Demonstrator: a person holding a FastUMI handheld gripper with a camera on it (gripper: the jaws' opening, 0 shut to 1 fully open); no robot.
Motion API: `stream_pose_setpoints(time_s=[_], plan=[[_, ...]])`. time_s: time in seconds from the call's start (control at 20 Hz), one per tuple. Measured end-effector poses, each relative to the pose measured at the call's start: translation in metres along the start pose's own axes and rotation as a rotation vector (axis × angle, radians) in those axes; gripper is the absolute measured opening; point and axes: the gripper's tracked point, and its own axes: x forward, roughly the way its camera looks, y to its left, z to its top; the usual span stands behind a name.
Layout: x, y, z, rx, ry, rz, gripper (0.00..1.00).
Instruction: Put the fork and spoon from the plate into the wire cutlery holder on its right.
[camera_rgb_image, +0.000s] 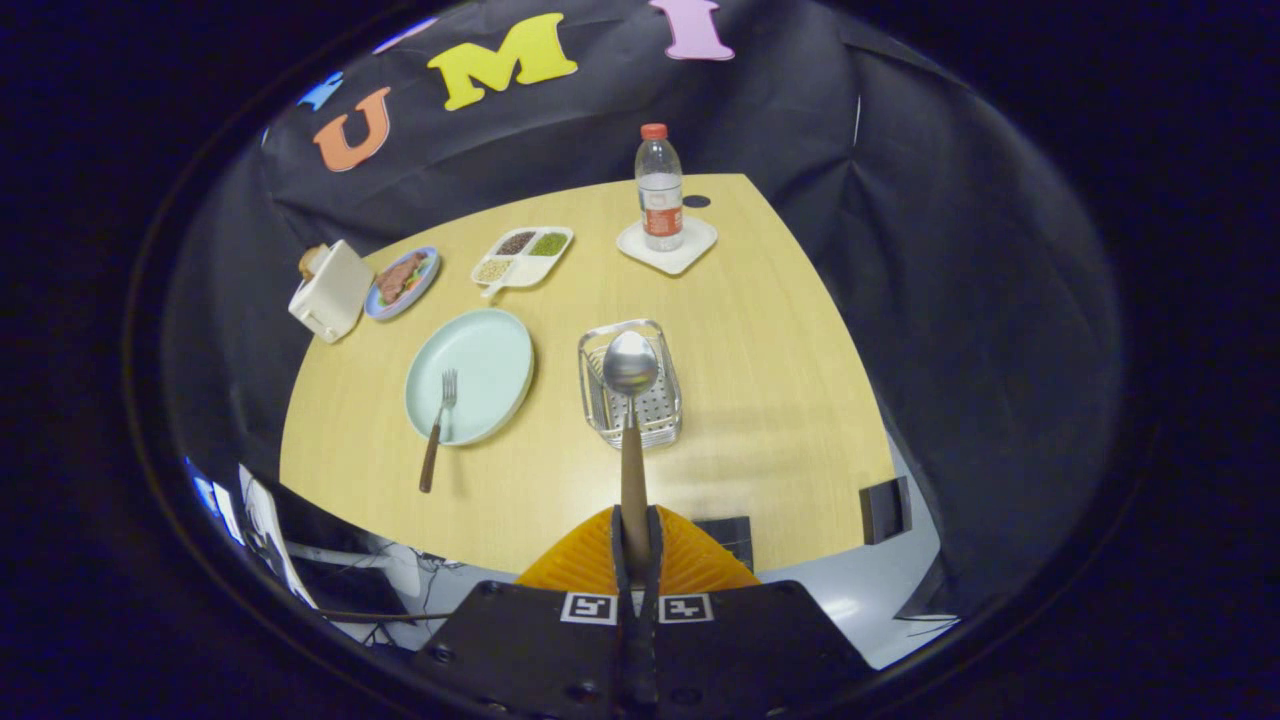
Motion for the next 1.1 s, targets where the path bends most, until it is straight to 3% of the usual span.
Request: stream_pose_setpoints(time_s=[0.15, 0.3, 0.5, 0.55, 0.7, 0.75, 0.9, 1.1], plan=[[0.007, 0.008, -0.001, 0.023, 0.042, 0.019, 0.01], [0.014, 0.002, 0.004, 0.052, 0.046, -0.016, 0.01], [0.013, 0.002, 0.024, 0.085, -0.006, -0.018, 0.11], [0.011, 0.004, 0.025, 0.086, -0.018, -0.015, 0.19], [0.008, 0.003, 0.038, 0.095, -0.101, -0.048, 0.64], [0.007, 0.006, 0.039, 0.083, -0.126, -0.05, 0.86], [0.004, 0.026, 0.042, 0.042, -0.188, -0.05, 0.93], [-0.001, 0.061, 0.045, -0.032, -0.291, -0.035, 0.94]])
